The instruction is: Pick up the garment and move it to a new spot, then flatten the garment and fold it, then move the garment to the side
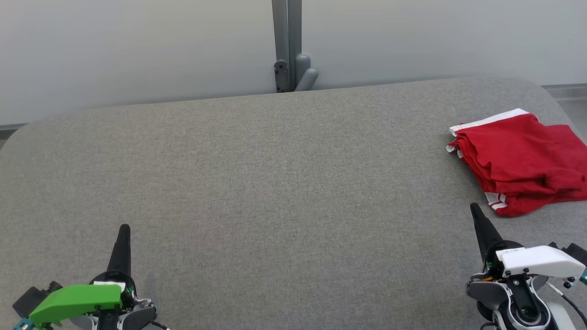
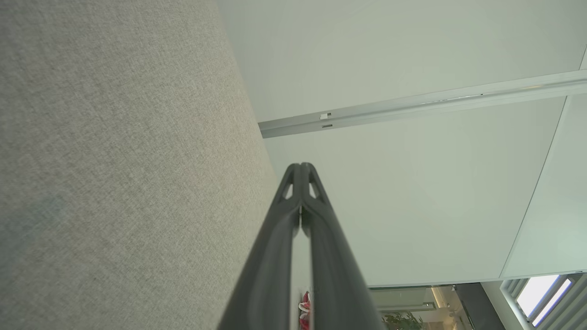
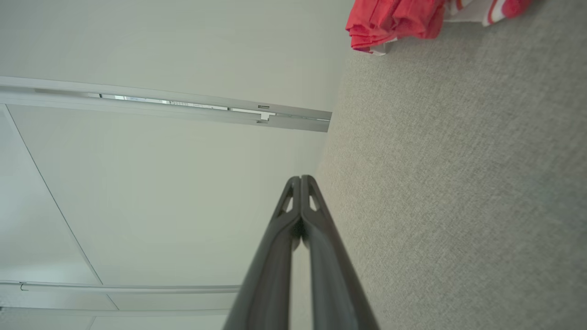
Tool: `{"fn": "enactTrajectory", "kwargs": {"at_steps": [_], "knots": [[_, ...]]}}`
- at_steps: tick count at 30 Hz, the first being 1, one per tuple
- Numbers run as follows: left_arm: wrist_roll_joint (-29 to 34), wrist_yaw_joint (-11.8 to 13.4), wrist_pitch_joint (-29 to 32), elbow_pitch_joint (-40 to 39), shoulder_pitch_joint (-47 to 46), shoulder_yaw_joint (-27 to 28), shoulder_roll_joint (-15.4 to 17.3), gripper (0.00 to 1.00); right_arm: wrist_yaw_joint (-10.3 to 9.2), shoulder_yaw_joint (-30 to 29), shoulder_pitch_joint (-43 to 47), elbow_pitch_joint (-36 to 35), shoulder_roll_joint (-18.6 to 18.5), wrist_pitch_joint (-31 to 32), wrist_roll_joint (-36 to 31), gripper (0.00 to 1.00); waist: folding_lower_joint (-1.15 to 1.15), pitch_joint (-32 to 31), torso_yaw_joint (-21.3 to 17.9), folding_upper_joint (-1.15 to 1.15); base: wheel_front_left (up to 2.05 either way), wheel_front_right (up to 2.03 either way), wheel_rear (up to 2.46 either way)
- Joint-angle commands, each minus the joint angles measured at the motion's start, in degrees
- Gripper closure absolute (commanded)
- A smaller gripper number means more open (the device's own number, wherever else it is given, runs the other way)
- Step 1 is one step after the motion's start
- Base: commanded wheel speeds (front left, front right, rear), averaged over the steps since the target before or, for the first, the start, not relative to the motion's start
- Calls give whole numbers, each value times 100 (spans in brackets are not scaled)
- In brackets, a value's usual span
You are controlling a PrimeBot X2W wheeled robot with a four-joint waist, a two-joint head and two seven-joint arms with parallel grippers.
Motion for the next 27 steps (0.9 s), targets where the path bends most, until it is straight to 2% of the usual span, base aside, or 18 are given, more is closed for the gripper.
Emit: {"fn": "enactTrajectory", "kwargs": {"at_steps": [1, 21, 27], "knots": [[-153, -25, 30, -38, -106, 24, 40, 100, 3, -29, 55, -68, -34, 42, 144, 100, 0, 0, 6, 0, 0, 0, 0], [-873, -73, 238, -113, -165, 70, 46, 100, 2, -98, 84, -206, -37, 257, 989, 100, 0, 2, 86, 0, 0, 0, 0], [-916, -69, 253, -117, -176, 74, 46, 100, 2, -104, 87, -217, -38, 282, 1072, 100, 0, 2, 96, 0, 0, 0, 0]]}}
